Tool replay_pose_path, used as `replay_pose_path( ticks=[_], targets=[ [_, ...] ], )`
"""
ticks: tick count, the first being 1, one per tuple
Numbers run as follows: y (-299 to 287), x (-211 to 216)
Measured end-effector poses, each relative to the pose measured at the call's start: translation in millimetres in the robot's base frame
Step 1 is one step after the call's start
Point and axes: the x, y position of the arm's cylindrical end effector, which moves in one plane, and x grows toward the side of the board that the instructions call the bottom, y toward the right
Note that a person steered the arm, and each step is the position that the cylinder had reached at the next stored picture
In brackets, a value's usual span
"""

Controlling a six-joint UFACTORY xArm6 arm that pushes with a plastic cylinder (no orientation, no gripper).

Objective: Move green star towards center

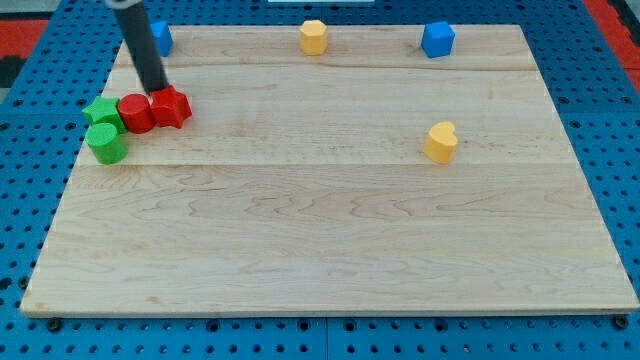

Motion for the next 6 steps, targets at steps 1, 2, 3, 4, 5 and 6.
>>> replay_pose_path(
  ticks=[1, 2, 3, 4, 5, 6],
  targets=[
    [0.7, 31.0],
    [1.4, 15.1],
    [-32.2, -39.8],
    [-92.1, -38.8],
    [-43.4, 13.5],
    [-3.3, 63.5]
  ],
)
